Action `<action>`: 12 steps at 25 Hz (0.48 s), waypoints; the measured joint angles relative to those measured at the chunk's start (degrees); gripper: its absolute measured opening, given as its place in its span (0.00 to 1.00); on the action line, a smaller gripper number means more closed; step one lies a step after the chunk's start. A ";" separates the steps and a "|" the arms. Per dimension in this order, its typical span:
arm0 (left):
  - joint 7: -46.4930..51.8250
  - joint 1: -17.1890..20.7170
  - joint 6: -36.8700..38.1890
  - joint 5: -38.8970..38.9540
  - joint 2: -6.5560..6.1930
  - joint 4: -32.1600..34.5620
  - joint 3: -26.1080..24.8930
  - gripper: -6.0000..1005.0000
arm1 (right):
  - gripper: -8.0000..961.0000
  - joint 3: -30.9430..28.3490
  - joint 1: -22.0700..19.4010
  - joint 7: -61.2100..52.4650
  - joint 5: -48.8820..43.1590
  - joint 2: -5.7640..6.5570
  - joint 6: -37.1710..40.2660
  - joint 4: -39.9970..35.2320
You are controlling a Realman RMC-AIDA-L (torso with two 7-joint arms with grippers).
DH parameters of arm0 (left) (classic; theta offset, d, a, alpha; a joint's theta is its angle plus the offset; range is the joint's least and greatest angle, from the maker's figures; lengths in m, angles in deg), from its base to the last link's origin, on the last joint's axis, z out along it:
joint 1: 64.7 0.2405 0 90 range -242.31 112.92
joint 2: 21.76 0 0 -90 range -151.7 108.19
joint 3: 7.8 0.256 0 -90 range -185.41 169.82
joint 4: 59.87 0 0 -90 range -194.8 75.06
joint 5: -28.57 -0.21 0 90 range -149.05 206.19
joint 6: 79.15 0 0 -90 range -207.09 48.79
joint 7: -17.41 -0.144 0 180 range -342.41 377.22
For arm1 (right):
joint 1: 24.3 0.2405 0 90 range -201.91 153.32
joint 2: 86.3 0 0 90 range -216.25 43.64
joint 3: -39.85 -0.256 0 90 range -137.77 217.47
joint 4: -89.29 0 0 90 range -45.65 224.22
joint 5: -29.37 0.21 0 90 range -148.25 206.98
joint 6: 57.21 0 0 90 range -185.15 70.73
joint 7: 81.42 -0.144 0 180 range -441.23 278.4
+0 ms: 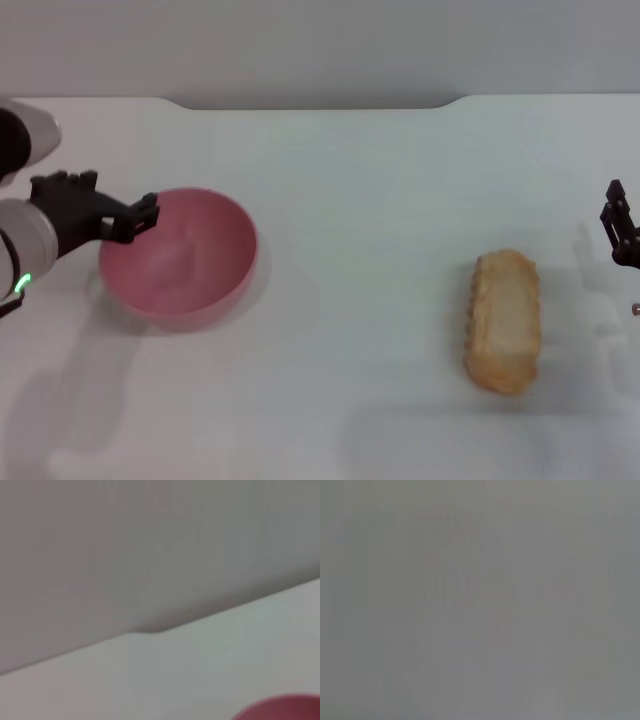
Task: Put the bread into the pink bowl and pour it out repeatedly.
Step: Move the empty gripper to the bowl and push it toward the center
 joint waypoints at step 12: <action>0.46 -0.19 1.66 -0.01 0.11 -5.27 0.16 0.67 | 0.62 0.10 0.08 0.73 -0.11 0.00 -0.43 -0.48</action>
